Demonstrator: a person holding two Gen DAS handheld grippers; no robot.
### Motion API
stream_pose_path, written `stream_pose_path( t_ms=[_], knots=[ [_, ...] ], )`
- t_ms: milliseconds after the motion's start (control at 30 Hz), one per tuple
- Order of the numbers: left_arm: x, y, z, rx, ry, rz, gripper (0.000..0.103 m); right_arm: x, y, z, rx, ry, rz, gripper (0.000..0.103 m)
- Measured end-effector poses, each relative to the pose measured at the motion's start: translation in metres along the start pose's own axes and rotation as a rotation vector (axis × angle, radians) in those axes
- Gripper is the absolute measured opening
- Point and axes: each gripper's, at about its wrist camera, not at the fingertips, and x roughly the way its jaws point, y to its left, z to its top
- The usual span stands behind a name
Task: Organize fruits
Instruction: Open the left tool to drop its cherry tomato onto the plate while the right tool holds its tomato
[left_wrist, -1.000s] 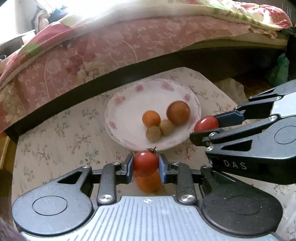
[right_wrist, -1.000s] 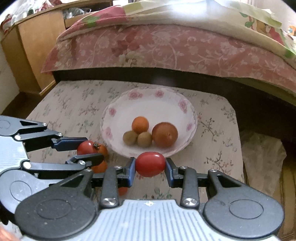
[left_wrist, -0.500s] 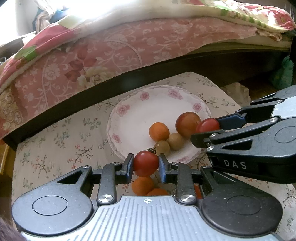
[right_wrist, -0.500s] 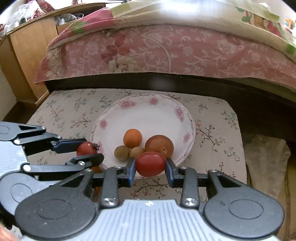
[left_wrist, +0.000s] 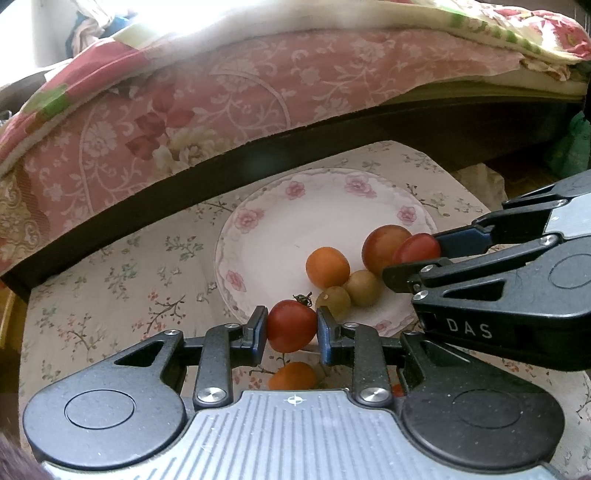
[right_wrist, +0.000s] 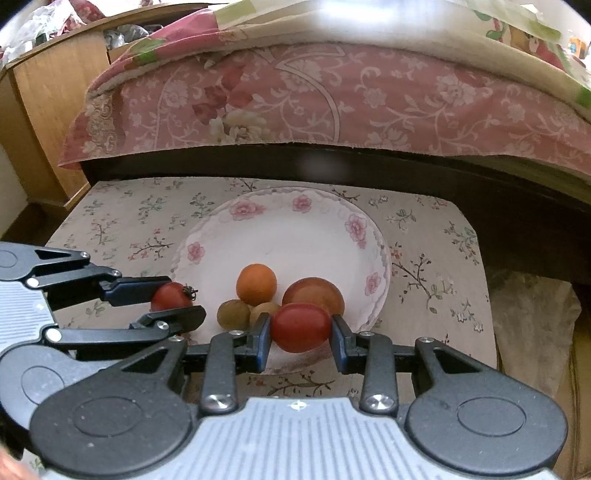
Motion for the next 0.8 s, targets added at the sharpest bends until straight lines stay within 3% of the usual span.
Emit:
stream_pose_path(
  t_ms=[300, 367, 400, 467, 633, 800],
  knots=[
    [0.006, 0.004, 0.002, -0.013, 0.011, 0.001, 0.036, 0.002, 0.002, 0.004, -0.006, -0.022, 0.0, 0.035],
    [0.008, -0.001, 0.002, -0.011, 0.029, -0.039, 0.038, 0.002, 0.001, 0.006, 0.019, -0.023, 0.048, 0.035],
    [0.007, -0.006, 0.003, 0.006, 0.023, -0.031, 0.039, 0.004, 0.002, 0.007, 0.027, -0.017, 0.072, 0.035],
    [0.007, -0.011, 0.004, 0.062, -0.001, 0.028, 0.039, 0.001, 0.009, 0.007, -0.011, -0.048, 0.018, 0.035],
    [0.01, 0.009, 0.01, -0.02, 0.008, 0.008, 0.04, 0.002, -0.002, 0.014, 0.037, -0.06, 0.031, 0.035],
    [0.013, 0.011, 0.011, -0.031, 0.015, 0.004, 0.04, 0.006, 0.001, 0.017, 0.033, -0.059, 0.044, 0.035]
  ],
)
